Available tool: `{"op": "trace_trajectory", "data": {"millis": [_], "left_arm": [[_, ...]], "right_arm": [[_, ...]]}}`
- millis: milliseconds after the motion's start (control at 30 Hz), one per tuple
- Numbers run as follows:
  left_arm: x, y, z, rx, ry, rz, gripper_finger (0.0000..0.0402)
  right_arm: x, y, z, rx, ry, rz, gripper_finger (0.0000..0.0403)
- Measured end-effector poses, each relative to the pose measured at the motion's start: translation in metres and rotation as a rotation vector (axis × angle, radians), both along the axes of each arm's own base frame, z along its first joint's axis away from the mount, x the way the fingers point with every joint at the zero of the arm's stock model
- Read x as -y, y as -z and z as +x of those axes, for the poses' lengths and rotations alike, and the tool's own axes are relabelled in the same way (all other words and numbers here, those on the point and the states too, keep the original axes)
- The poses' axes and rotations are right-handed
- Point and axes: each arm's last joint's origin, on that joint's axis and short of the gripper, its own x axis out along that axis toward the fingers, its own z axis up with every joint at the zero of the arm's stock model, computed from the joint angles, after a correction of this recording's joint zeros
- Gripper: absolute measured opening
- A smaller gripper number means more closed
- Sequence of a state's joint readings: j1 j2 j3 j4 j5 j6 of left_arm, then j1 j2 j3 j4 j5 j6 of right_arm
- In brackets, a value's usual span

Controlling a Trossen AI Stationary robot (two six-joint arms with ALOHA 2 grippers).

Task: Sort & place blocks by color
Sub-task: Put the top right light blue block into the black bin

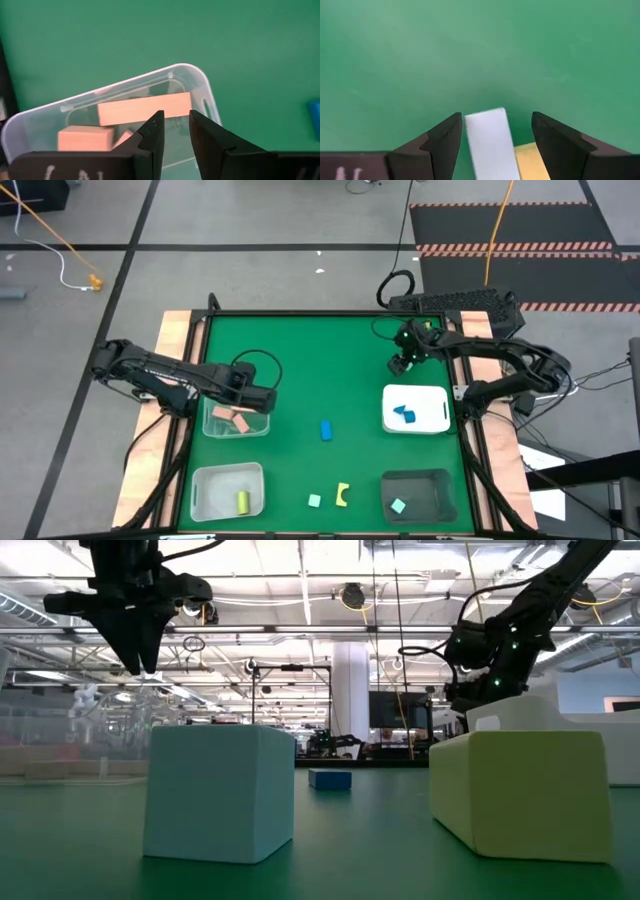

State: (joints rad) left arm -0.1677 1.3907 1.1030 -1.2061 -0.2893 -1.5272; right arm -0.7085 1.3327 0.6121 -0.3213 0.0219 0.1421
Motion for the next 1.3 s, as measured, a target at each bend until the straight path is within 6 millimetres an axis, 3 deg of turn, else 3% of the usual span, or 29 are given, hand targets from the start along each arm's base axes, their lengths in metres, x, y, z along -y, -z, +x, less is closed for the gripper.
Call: {"op": "trace_trajectory", "data": {"millis": [267, 567, 667, 800, 900, 1300], "left_arm": [[0.001, -0.001, 0.008, 0.079, 0.000, -0.013, 0.0093], [0.003, -0.003, 0.019, 0.197, 0.001, -0.031, 0.0093], [0.003, -0.006, 0.025, 0.274, -0.001, -0.011, 0.0093], [0.000, -0.010, 0.033, 0.369, -0.029, 0.043, 0.0093], [-0.004, -0.013, 0.040, 0.450, -0.041, 0.064, 0.0093], [-0.012, -0.046, 0.074, 0.806, 0.238, 0.235, 0.0093]], "right_arm": [[0.004, 0.014, 0.000, -0.046, -0.057, 0.061, 0.0224], [0.004, 0.020, 0.001, -0.087, -0.124, 0.062, 0.0110], [0.004, 0.015, 0.000, -0.068, -0.120, 0.045, 0.0110], [0.001, 0.001, -0.001, 0.000, -0.078, 0.021, 0.0110], [-0.001, -0.022, 0.003, 0.145, -0.062, -0.017, 0.0110], [-0.035, -0.083, 0.030, 0.747, -0.261, 0.049, 0.0110]]}}
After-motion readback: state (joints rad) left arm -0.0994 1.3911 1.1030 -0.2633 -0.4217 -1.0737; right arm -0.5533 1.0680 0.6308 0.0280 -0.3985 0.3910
